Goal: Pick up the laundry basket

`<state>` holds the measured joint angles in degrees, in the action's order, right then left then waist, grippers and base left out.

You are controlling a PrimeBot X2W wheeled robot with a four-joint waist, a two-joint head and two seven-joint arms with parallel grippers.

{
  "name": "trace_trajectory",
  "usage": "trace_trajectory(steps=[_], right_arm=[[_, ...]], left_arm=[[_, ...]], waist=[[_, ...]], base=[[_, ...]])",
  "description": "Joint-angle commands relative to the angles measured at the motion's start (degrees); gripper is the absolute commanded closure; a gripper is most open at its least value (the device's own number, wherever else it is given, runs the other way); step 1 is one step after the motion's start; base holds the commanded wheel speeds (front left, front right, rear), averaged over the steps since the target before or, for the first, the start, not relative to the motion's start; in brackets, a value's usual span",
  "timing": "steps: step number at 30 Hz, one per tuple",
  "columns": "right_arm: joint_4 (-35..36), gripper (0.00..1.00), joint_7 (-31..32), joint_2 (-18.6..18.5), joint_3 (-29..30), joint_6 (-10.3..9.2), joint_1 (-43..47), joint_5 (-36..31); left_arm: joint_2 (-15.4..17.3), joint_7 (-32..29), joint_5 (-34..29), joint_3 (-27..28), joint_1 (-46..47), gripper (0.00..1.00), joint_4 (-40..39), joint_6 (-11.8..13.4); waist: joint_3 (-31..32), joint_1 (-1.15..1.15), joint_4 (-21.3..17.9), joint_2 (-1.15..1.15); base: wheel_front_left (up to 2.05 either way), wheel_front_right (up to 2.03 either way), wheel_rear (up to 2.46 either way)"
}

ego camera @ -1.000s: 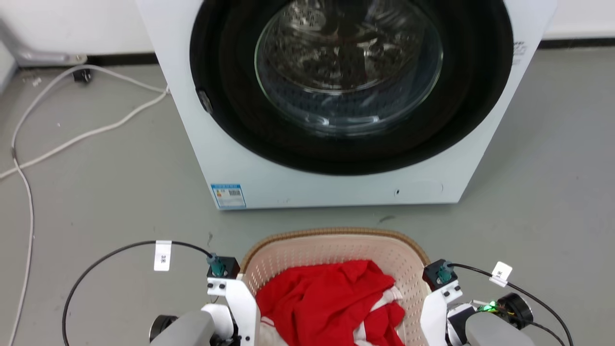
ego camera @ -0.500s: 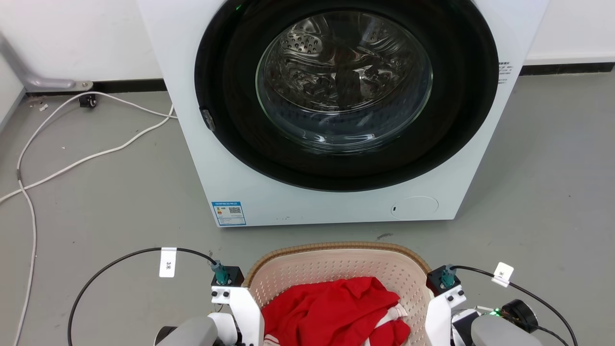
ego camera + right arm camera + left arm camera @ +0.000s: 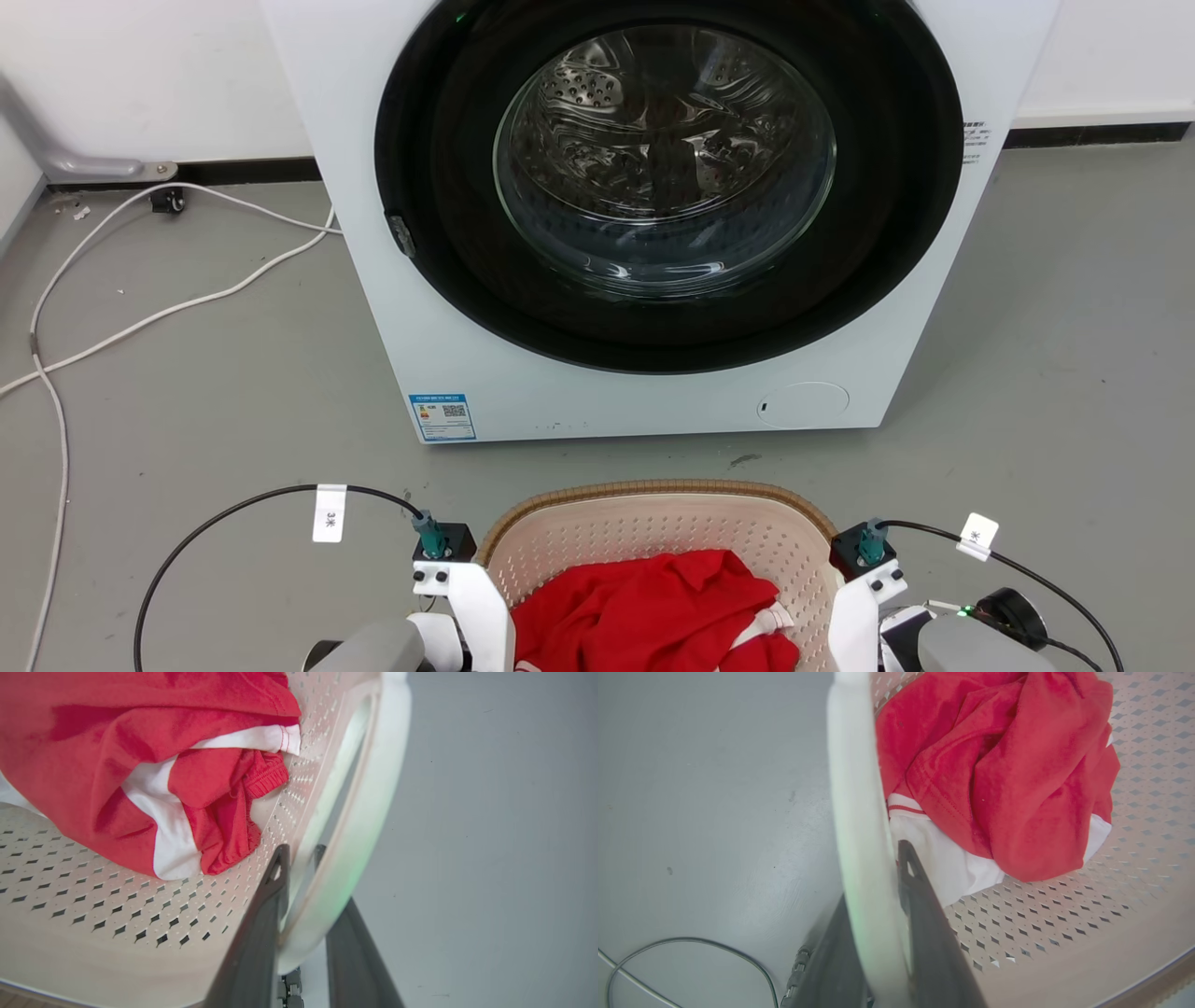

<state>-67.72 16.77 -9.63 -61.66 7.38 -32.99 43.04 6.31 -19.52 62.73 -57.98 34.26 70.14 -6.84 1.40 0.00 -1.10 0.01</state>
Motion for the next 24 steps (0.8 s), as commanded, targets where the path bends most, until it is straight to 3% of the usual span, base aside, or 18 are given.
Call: trace_trajectory(steps=[1, 24], right_arm=[[0.8, 1.0, 0.1, 1.1, -0.8, 0.2, -0.9, 0.3], [0.3, 1.0, -0.7, 0.7, -8.4, 0.21, -2.2, 7.6]], left_arm=[[-1.7, -0.1, 0.3, -0.2, 0.1, 1.0, -1.3, -1.1], [-1.4, 0.1, 2.9, -2.4, 0.3, 1.0, -1.2, -1.1]], waist=[[0.0, 0.0, 0.1, -0.01], [-0.4, 0.0, 0.2, -0.01]], base=[[0.0, 0.0, 0.0], [0.0, 0.0, 0.0]])
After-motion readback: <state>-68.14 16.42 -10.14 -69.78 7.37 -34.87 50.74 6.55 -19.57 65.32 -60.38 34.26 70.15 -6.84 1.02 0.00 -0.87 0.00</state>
